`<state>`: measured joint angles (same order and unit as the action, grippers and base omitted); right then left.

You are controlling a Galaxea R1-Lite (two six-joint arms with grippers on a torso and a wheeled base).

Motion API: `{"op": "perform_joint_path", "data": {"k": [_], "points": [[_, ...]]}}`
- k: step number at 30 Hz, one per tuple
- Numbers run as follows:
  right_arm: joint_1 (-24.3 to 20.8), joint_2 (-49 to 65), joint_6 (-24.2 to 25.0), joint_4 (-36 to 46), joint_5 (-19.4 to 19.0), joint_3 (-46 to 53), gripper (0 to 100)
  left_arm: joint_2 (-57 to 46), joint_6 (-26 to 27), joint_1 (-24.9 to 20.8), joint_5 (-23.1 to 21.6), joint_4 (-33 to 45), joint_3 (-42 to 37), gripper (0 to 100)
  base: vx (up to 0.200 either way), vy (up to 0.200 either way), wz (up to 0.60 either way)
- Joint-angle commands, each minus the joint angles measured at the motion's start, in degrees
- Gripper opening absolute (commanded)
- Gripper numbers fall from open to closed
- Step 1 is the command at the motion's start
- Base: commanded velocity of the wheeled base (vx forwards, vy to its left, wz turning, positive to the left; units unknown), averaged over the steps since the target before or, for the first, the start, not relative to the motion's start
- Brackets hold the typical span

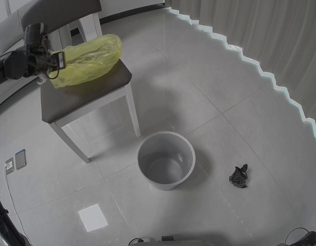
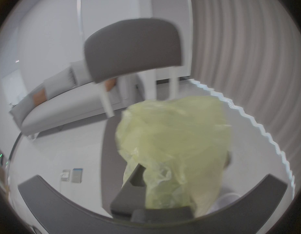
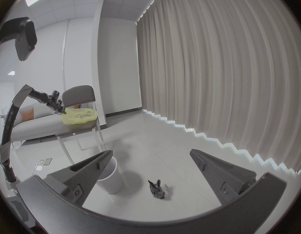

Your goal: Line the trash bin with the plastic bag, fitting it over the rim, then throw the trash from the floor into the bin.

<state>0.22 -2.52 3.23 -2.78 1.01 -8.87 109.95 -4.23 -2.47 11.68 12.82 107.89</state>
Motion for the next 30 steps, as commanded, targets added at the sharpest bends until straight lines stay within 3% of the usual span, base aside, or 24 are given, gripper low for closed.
{"op": "perform_joint_path", "data": {"k": [1, 5, 7, 8, 9, 11, 15, 17, 18, 20, 23, 30], "points": [[-0.22, -11.45, -2.62, 1.2, -3.91, -13.19, 100, -12.83, 5.28, -20.2, -1.75, 9.5, 5.84, 0, 0.0, 0.0, 0.0], [-0.22, -20.94, -2.88, 1.72, -6.02, -22.5, 100, -15.82, 8.36, -33.38, -0.78, 14.25, 6.7, 0, 0.0, 0.0, 0.0], [-0.22, -25.95, -3.05, 1.2, -7.08, -25.84, 100, -16.26, 13.37, -38.39, 1.15, 16.27, 6.7, 0, 0.0, 0.0, 0.0], [-0.13, -26.74, -3.05, 1.2, -7.16, -26.37, 100, -16.34, 14.34, -39.1, 1.68, 16.62, 6.7, 0, 0.0, 0.0, 0.0], [-0.22, -30.17, -3.14, 1.2, -7.6, -29.01, 100, -17.05, 19.61, -41.73, 4.23, 18.38, 6.7, 0, 0.0, 0.0, 0.0], [-0.22, -34.04, -3.32, 1.2, -7.78, -31.91, 100, -17.4, 25.15, -43.58, 5.9, 20.22, 6.7, 0, 0.0, 0.0, 0.0], [-0.92, -39.31, -3.93, 1.11, -9.8, -34.63, 100, -18.1, 27.96, -51.23, 6.16, 21.01, 6.7, 0, 0.0, 0.0, 0.0], [-1.01, -39.4, -3.93, 1.11, -9.98, -34.63, 100, -18.01, 27.96, -51.49, 6.25, 21.01, 6.7, 0, 0.0, 0.0, 0.0], [-2.24, -42.39, -3.93, 1.02, -11.65, -36.21, 100, -17.22, 28.93, -54.39, 7.04, 21.36, 6.7, 0, 0.0, 0.0, 0.0], [-2.33, -44.85, -3.93, 1.02, -12.09, -38.15, 100, -17.22, 31.12, -55.36, 8.27, 22.51, 6.7, 0, 0.0, 0.0, 0.0], [-2.33, -47.4, -3.85, 1.02, -12.17, -40.17, 100, -16.96, 33.76, -55.36, 9.94, 23.65, 6.7, 0, 0.0, 0.0, 0.0], [-2.42, -52.32, -3.23, 1.11, -12.61, -43.42, 100, -14.06, 34.11, -56.15, 10.12, 22.07, 6.7, 0, 0.0, 0.0, 0.0]]}}
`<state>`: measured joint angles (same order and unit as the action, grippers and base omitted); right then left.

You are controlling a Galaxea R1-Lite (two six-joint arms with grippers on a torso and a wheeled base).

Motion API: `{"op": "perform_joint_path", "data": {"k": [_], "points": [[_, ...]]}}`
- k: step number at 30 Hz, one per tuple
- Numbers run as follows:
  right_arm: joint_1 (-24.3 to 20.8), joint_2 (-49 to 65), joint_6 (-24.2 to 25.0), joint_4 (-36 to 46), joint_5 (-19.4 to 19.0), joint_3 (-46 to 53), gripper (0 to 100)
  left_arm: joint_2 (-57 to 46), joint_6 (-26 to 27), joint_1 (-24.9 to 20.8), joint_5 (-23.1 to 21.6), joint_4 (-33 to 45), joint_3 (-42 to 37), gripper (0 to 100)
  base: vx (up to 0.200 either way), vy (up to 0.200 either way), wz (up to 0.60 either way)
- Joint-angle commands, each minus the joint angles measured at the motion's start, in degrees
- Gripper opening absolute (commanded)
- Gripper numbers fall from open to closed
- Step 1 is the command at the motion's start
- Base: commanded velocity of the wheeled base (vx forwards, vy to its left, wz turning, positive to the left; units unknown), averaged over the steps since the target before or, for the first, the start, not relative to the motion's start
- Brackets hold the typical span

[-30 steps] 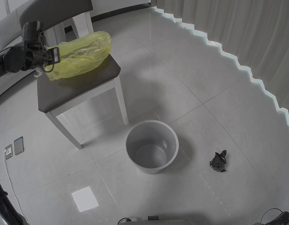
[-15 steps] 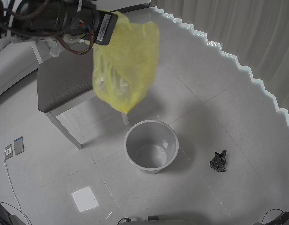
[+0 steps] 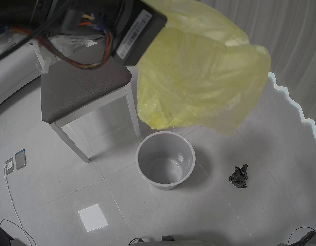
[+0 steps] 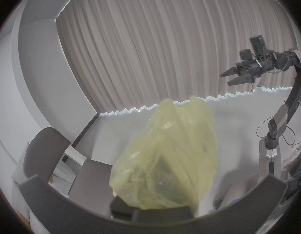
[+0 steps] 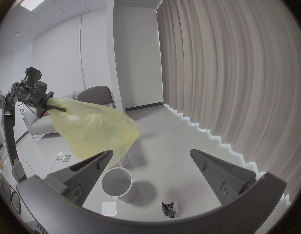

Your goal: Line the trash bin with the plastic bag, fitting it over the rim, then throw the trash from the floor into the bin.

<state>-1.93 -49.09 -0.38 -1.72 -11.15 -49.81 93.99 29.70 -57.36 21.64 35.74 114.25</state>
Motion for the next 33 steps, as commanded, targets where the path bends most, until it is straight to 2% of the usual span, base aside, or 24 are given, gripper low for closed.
{"op": "perform_joint_path", "data": {"k": [1, 7, 12, 19, 24, 33], "points": [[-0.27, -6.46, 0.38, 0.14, -1.06, -2.92, 100, 2.34, 0.19, -1.79, 0.16, -1.55, 0.34, 0, 0.0, 0.0, 0.0], [-1.94, -9.0, 0.47, 2.95, -5.37, -2.4, 100, 6.03, 0.19, -4.34, 4.38, -3.05, 0.34, 0, 0.0, 0.0, 0.0], [-7.39, -8.48, 0.91, 8.75, -5.46, 1.3, 100, 7.52, 0.27, -4.34, 5.08, -2.7, 0.34, 0, 0.0, 0.0, 0.0], [-11.52, -3.29, 3.63, 9.37, -5.54, 7.71, 100, 10.69, 0.36, -4.25, 7.19, -2.17, 0.34, 0, 0.0, 0.0, 0.0], [-11.87, 0.66, 3.1, 11.39, -5.46, 11.49, 100, 11.13, 0.63, -4.25, 7.19, -1.2, 0.34, 0, 0.0, 0.0, 0.0], [-11.96, -1.71, 3.01, 11.04, -5.02, 15.8, 100, 8.93, 0.36, -3.82, 7.01, 1.0, 0.34, 0, 0.0, 0.0, 0.0]]}}
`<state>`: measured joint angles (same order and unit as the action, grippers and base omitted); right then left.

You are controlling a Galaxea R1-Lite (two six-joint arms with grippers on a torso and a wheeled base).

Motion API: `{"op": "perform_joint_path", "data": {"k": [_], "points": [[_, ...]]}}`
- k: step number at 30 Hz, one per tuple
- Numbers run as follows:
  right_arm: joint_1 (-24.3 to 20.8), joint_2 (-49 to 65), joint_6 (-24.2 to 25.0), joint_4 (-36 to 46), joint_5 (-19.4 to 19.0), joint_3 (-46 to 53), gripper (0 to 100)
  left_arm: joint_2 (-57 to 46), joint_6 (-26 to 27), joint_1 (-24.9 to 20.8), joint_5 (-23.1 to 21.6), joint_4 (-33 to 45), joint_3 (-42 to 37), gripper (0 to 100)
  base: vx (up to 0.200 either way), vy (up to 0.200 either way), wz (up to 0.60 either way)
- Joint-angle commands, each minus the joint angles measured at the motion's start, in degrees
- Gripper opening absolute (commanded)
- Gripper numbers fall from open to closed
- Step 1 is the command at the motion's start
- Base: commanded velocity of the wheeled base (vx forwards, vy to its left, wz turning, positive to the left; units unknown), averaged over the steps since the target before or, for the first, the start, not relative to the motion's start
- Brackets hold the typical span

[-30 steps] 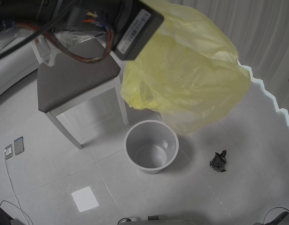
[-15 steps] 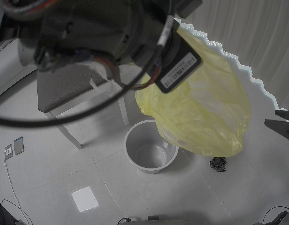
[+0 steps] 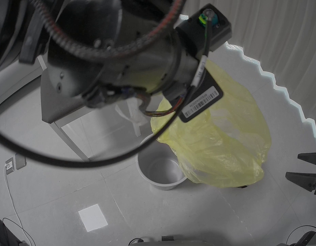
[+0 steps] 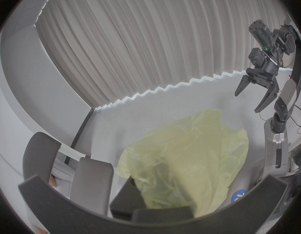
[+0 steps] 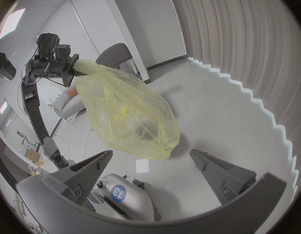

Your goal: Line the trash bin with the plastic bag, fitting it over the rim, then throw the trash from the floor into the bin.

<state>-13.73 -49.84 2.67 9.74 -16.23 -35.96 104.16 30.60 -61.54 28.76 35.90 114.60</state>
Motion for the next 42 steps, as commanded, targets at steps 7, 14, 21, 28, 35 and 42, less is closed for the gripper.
{"op": "perform_joint_path", "data": {"k": [7, 14, 21, 28, 35, 42], "points": [[-0.16, -7.65, 0.14, -5.87, 0.05, 4.15, 100, -2.82, -3.35, 0.45, -0.28, 2.07, -0.01, 0, 0.0, 0.0, 0.0], [-0.69, -15.12, 0.41, -13.17, 0.32, 5.38, 100, -2.82, -4.93, 0.45, -0.63, 2.07, -0.01, 0, 0.0, 0.0, 0.0], [-5.26, -22.41, 1.2, -19.23, 3.57, 5.02, 100, -3.43, -5.02, 0.45, -0.98, 1.98, -0.01, 0, 0.0, 0.0, 0.0], [-7.72, -30.94, 4.98, -30.83, 6.82, 5.38, 100, -4.75, -5.37, 0.45, -1.16, 2.07, -0.01, 0, 0.0, 0.0, 0.0], [-7.72, -31.82, 4.8, -32.86, 7.09, 5.11, 100, -5.98, -6.25, 1.25, -1.34, 1.98, -0.01, 0, 0.0, 0.0, 0.0], [-8.16, -31.64, 4.54, -32.86, 9.46, 4.23, 0, -6.6, -6.25, 2.12, -2.04, 1.98, -0.01, 0, 0.0, 0.0, 0.0]]}}
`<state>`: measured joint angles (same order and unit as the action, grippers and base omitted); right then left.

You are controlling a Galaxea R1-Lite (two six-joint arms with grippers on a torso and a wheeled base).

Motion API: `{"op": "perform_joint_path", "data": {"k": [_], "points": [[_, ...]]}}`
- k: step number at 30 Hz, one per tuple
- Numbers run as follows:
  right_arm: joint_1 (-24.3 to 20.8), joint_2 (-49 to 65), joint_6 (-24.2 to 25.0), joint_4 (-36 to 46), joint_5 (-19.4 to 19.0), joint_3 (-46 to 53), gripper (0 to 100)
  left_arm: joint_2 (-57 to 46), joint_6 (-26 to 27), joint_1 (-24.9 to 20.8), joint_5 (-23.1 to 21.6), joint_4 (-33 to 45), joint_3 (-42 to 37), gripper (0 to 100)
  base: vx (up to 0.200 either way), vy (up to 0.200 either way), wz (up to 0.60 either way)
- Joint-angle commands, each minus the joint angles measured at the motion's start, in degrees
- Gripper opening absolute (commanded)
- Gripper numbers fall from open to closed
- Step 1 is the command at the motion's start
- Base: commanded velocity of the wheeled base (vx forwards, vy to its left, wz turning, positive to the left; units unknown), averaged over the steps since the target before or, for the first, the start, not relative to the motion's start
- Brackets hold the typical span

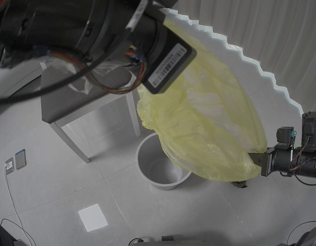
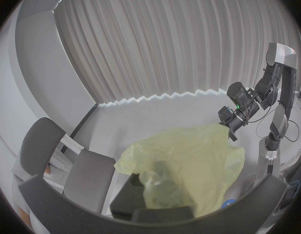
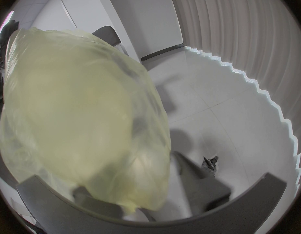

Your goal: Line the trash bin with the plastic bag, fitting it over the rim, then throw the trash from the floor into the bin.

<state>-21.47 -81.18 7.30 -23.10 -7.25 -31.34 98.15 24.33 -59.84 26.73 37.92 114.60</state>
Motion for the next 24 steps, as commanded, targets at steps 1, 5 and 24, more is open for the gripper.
{"op": "perform_joint_path", "data": {"k": [1, 5, 24], "points": [[-0.42, -0.3, -0.1, -0.01, 0.93, -0.39, 0, -0.59, -0.07, 0.52, -0.02, -0.04, -0.01, 0, 0.0, 0.0, 0.0], [-0.59, -0.21, -0.1, -0.01, 1.28, -1.18, 0, -0.41, -1.31, 1.13, 0.07, -0.48, -0.01, 0, 0.0, 0.0, 0.0], [-2.7, -6.8, 2.01, -0.01, 7.25, -6.19, 0, -3.31, -14.31, 20.03, -17.07, -13.67, -11.86, 0, 0.0, 0.0, 0.0]]}}
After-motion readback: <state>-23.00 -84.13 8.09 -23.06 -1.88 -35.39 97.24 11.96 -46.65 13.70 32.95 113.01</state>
